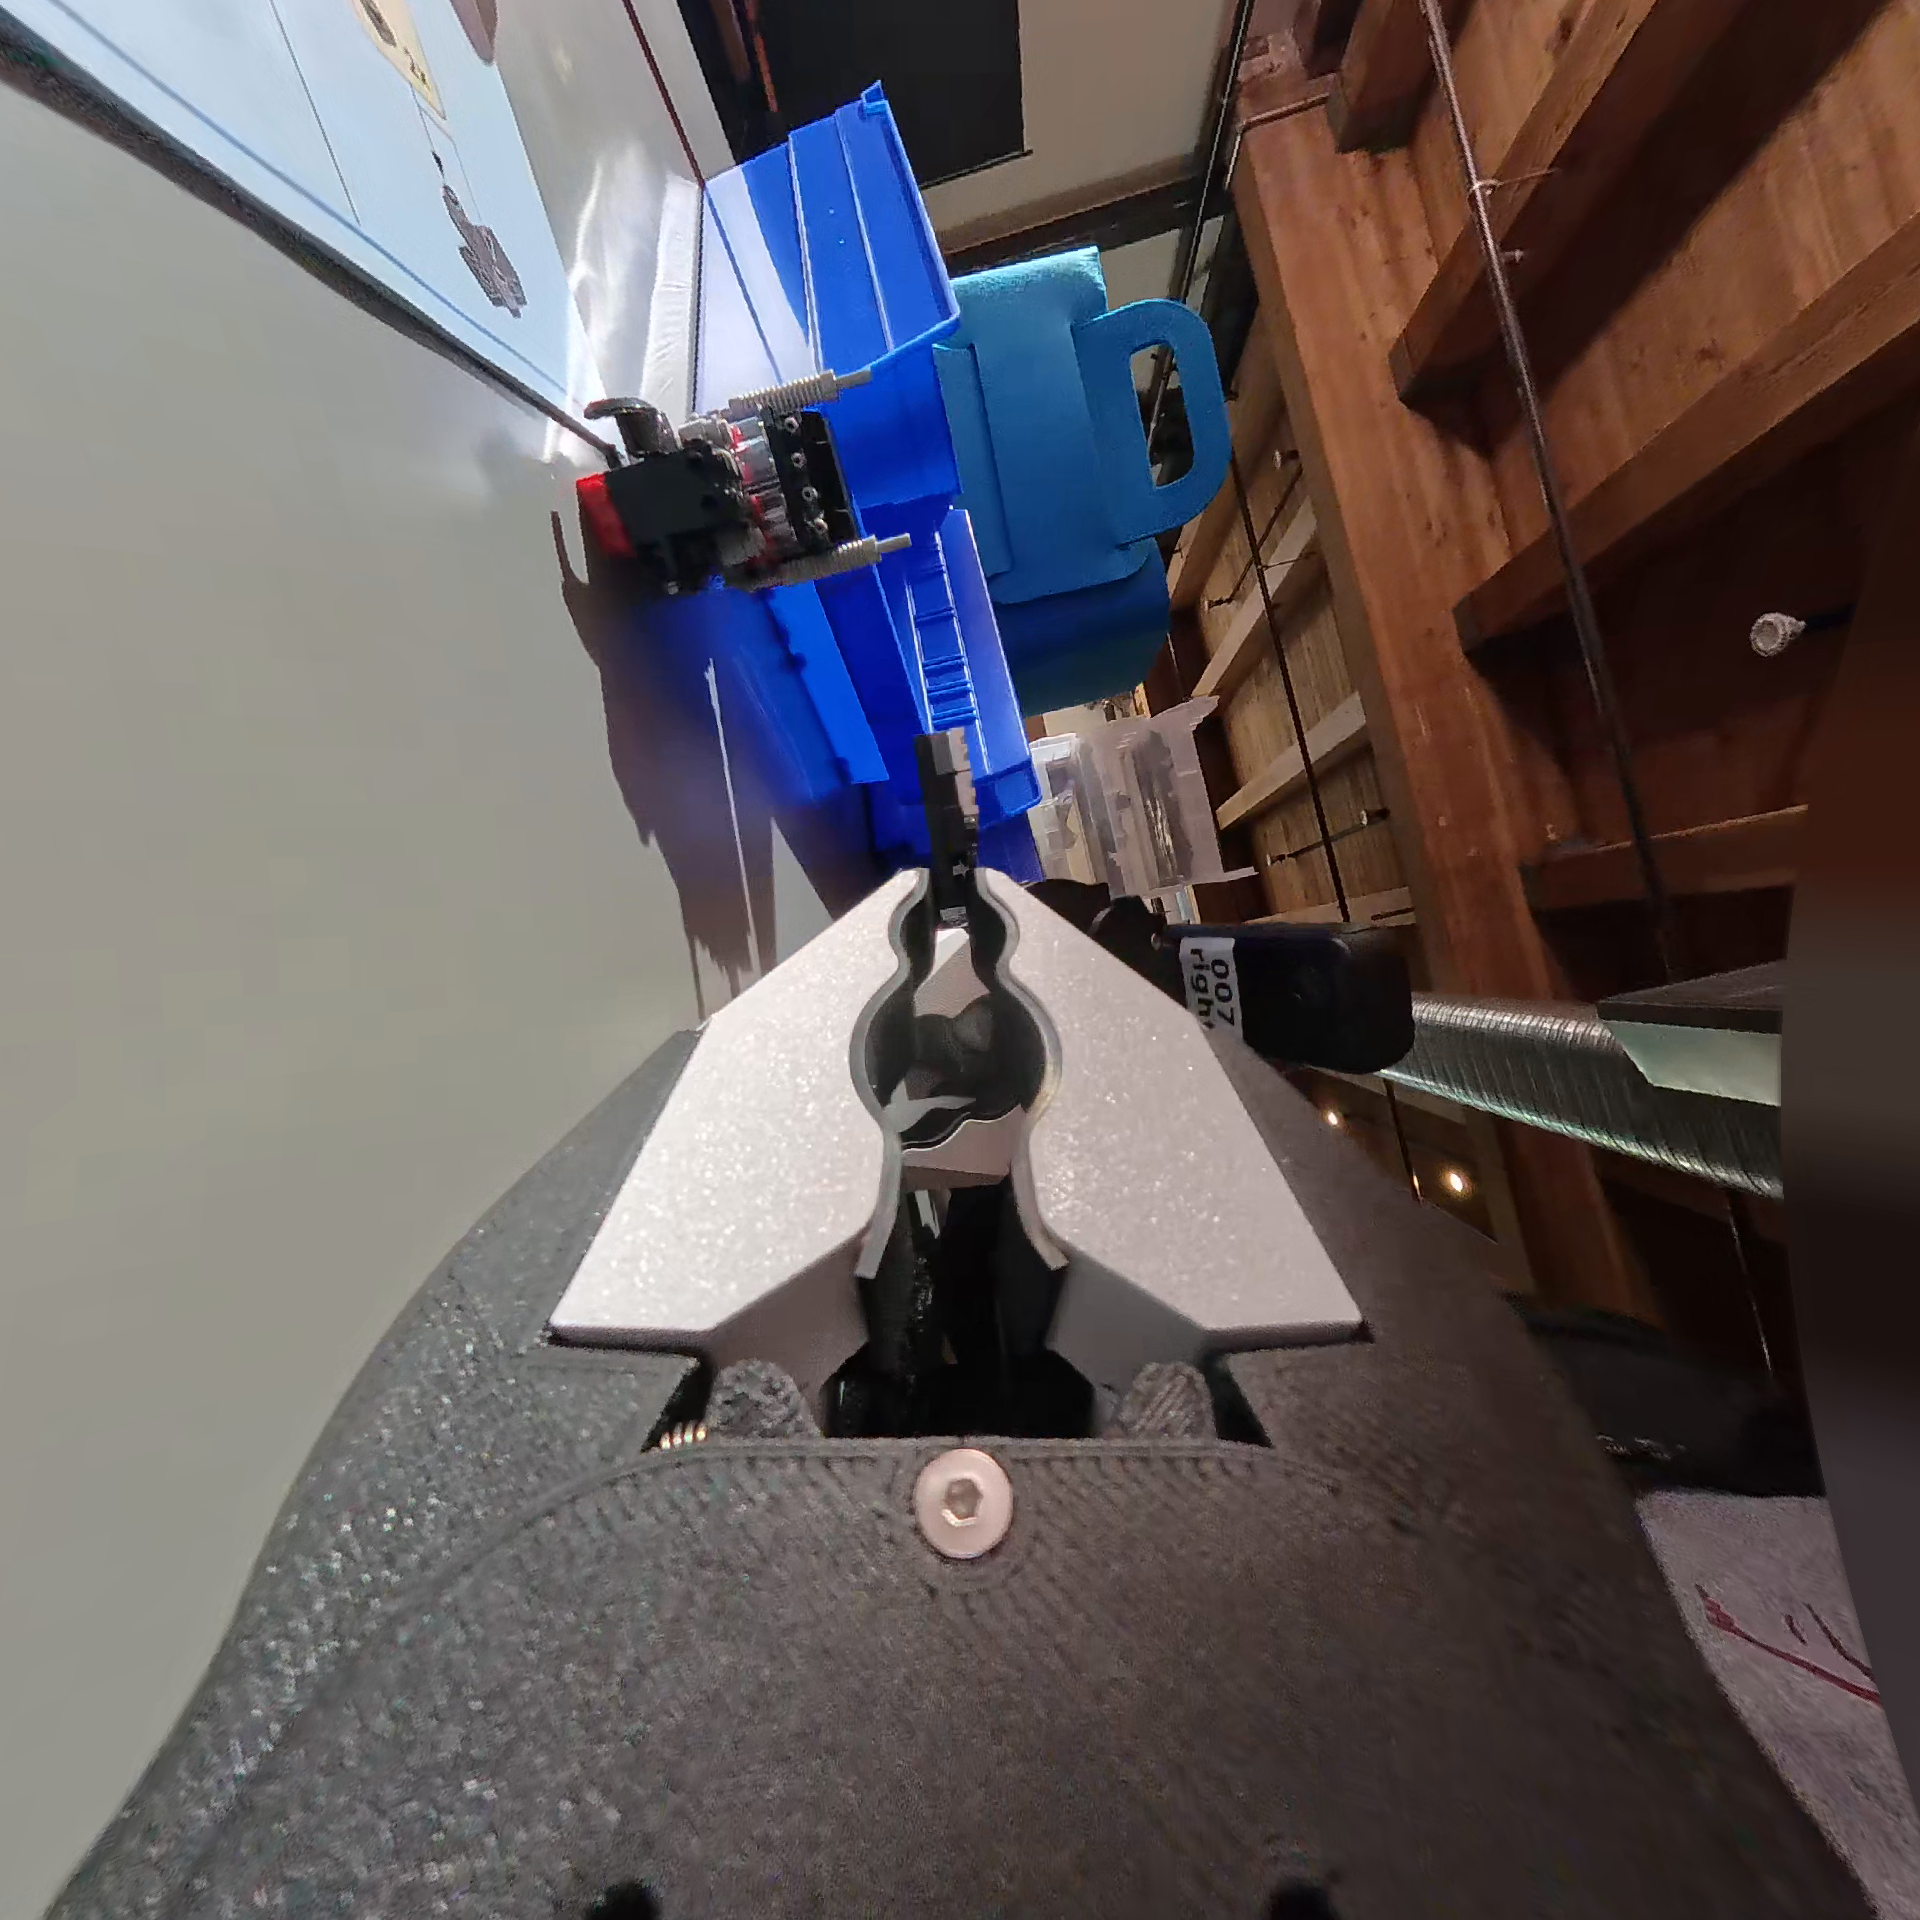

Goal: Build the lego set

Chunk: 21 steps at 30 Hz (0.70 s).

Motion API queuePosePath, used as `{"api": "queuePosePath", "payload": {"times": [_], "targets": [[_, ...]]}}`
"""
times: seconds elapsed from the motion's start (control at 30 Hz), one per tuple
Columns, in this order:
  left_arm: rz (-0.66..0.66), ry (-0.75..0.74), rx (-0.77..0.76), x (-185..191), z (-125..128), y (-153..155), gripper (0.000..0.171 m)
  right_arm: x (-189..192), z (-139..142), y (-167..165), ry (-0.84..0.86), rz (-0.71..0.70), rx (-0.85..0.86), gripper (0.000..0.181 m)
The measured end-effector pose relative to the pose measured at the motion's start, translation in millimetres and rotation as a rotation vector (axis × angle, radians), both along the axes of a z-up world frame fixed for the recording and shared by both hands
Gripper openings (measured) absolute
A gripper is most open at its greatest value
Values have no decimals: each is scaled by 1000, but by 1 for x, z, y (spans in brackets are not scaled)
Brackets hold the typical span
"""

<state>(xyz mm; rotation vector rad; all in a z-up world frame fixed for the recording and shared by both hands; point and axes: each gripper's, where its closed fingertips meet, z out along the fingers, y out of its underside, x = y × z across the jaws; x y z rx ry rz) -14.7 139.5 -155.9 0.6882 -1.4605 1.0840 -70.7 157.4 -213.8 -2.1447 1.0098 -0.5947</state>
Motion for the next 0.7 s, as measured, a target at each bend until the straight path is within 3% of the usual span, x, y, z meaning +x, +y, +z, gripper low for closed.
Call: {"api": "queuePosePath", "payload": {"times": [0.23,0.37,0.53,0.7], "targets": [[-82,24,7,8,-1,-30,5,7,-2,3,86,261,66,29],[-74,23,10,12,0,-45,5,5,-7,6,116,315,41,11],[-33,7,23,6,1,-49,5,7,-6,-3,44,205,-23,10],[-40,8,59,-13,-7,-45,5,10,25,-28,-110,-102,56,9]]}}
